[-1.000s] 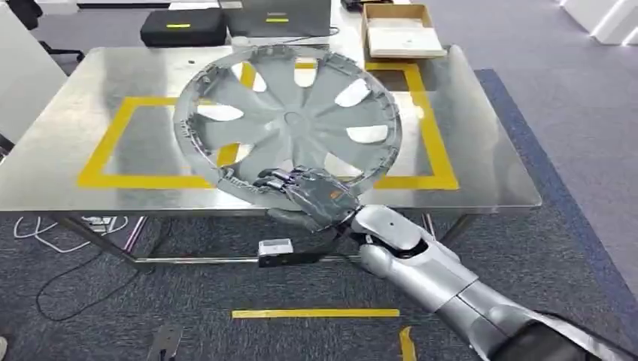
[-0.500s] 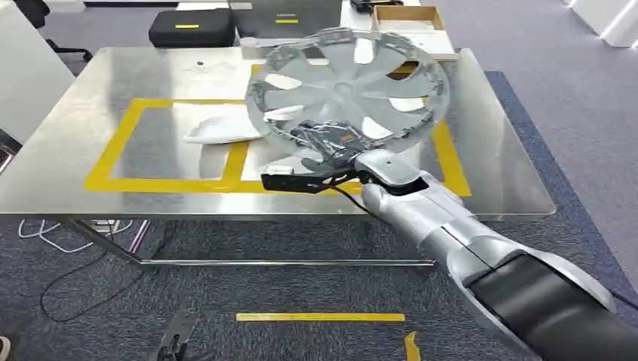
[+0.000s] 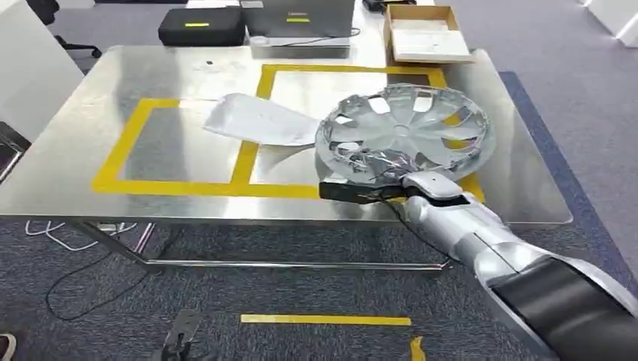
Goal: Take the parts from the cabinet and place them on the table.
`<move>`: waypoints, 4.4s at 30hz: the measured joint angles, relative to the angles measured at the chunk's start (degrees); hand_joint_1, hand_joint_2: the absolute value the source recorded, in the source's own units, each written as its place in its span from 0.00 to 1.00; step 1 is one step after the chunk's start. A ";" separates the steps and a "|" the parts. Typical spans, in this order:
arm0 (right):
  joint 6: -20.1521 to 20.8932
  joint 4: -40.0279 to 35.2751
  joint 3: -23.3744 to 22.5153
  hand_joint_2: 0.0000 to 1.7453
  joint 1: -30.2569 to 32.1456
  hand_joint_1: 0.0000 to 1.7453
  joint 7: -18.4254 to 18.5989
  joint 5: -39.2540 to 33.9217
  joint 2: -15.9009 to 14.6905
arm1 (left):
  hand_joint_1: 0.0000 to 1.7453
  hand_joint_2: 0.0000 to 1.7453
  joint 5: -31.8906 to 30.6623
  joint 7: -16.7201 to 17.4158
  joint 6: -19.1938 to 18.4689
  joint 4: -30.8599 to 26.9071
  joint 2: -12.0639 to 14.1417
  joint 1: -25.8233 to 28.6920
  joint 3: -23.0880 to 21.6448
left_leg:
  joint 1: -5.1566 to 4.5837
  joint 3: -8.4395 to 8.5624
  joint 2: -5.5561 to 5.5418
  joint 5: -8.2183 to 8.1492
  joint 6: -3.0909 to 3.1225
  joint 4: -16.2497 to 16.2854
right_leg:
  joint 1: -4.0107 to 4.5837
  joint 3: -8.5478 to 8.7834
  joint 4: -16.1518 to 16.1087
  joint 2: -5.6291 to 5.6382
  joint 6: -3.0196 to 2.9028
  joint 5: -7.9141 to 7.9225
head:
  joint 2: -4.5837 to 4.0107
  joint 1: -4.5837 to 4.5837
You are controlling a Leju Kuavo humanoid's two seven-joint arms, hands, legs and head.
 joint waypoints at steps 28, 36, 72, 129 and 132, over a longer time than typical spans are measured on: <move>-19.94 -60.99 -14.43 0.00 35.93 0.00 -23.61 -23.21 0.41 | 0.00 0.00 4.48 -5.57 0.74 0.00 -0.13 4.42 7.28 | 0.42 0.63 -0.10 1.03 0.59 -0.78 | -0.38 4.05 0.32 -0.37 0.48 -3.63 | -0.02 -0.06; -21.73 -77.73 -17.55 0.00 53.15 0.00 -28.92 -25.86 -0.11 | 0.00 0.00 7.72 -6.97 0.96 0.00 0.07 5.93 11.43 | 0.40 -1.87 0.27 -7.11 -1.71 8.17 | -0.23 3.46 -0.40 -0.93 -1.94 -1.70 | -0.02 -0.43; -6.26 5.36 -64.15 0.00 52.55 0.00 20.26 -13.83 8.72 | 0.00 0.00 3.10 -5.20 -4.53 -0.13 -1.70 6.33 17.42 | -0.80 1.00 0.85 -5.06 -0.28 8.81 | 0.84 6.66 -2.45 -0.57 -2.08 -3.18 | 0.00 0.81; 3.82 7.45 -62.12 0.00 51.13 0.00 11.34 -5.55 9.77 | 0.00 0.00 1.05 -4.61 -2.69 -0.35 -0.74 6.25 18.71 | -0.19 -2.54 -0.35 -7.60 -1.50 11.41 | -0.54 8.42 -1.79 -0.99 -1.93 -4.66 | 0.00 0.81; 4.06 7.50 -62.12 0.00 51.14 0.00 11.34 -5.68 9.70 | 0.00 0.00 1.05 -4.61 -2.69 -0.35 -0.70 6.58 18.71 | 1.00 -3.32 0.17 -7.18 -2.38 14.52 | -0.57 8.24 -1.76 -3.72 -1.87 -4.69 | 0.00 0.77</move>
